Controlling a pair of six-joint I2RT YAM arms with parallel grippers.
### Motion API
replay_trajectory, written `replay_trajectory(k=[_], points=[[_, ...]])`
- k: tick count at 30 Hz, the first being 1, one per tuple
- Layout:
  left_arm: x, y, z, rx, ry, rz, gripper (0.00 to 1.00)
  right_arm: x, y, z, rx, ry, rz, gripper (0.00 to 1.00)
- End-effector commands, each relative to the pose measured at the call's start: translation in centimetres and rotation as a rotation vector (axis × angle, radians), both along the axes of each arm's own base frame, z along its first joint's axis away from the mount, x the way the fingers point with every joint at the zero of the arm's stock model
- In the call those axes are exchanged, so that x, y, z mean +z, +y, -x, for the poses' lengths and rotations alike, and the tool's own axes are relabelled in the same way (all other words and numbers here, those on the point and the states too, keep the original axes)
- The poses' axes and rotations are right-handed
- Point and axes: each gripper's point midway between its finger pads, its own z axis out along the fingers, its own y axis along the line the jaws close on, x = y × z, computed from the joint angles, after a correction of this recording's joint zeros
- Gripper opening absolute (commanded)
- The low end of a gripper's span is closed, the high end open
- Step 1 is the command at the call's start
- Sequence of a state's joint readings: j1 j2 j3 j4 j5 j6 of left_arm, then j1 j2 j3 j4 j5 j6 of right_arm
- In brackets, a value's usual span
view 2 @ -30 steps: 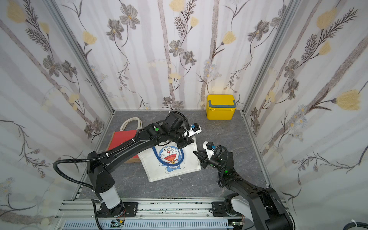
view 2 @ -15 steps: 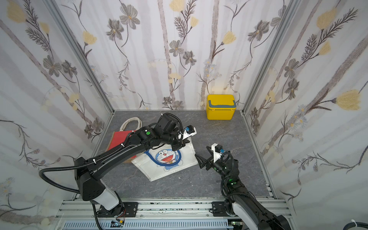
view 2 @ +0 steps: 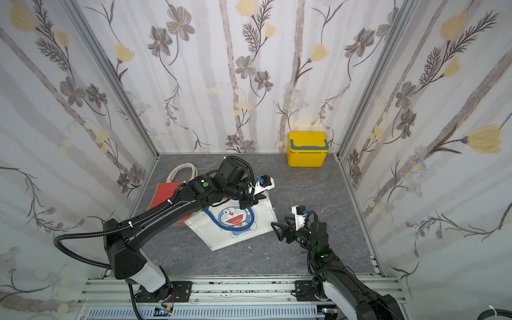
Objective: Put away the canvas bag
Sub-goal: Press the canvas bag at the center of the board.
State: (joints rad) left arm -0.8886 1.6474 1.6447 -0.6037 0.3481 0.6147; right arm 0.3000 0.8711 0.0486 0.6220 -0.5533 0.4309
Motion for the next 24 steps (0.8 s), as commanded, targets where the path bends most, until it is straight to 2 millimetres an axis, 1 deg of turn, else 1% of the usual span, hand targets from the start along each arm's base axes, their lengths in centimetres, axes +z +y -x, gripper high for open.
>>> replay_trajectory(k=[1,2,5,7,9,12,14,16,17,22,24], points=[[1.2,-1.0,0.8,-0.127,-0.070,0.030,0.00,0.7,0.8,0.0,0.042,-0.013,-0.050,0.86],[1.3,-1.2,0.9,-0.128,-0.069,0.036,0.00,0.4,0.8,-0.3,0.033,0.003,-0.052,0.83],[0.9,-1.5,1.1,-0.136,-0.059,0.025,0.00,0.4,1.6,-0.3,0.083,0.002,-0.071,0.63],[0.2,-1.8,1.5,-0.148,-0.035,0.007,0.00,0.5,1.8,-0.4,0.092,-0.005,-0.087,0.56],[-0.6,-2.0,1.7,-0.154,-0.017,-0.015,0.00,0.4,2.1,-0.4,0.102,-0.012,-0.081,0.54],[-1.5,-2.0,1.9,-0.160,0.005,-0.039,0.00,0.2,2.3,-0.2,0.114,-0.018,-0.071,0.54],[-2.0,-1.9,1.8,-0.156,0.007,-0.056,0.00,0.2,2.4,-0.1,0.121,-0.028,-0.064,0.55],[-2.0,-1.9,1.7,-0.152,0.005,-0.058,0.00,0.2,2.5,0.0,0.126,-0.039,-0.050,0.54],[-2.0,-1.9,1.8,-0.154,0.006,-0.056,0.00,0.3,2.6,0.0,0.131,-0.047,-0.046,0.52],[-1.9,-2.4,1.2,-0.131,0.003,-0.040,0.00,1.0,3.4,0.9,0.168,-0.104,-0.033,0.34],[-1.8,-2.5,1.0,-0.118,0.000,-0.027,0.00,1.2,3.4,1.0,0.158,-0.123,-0.030,0.30]])
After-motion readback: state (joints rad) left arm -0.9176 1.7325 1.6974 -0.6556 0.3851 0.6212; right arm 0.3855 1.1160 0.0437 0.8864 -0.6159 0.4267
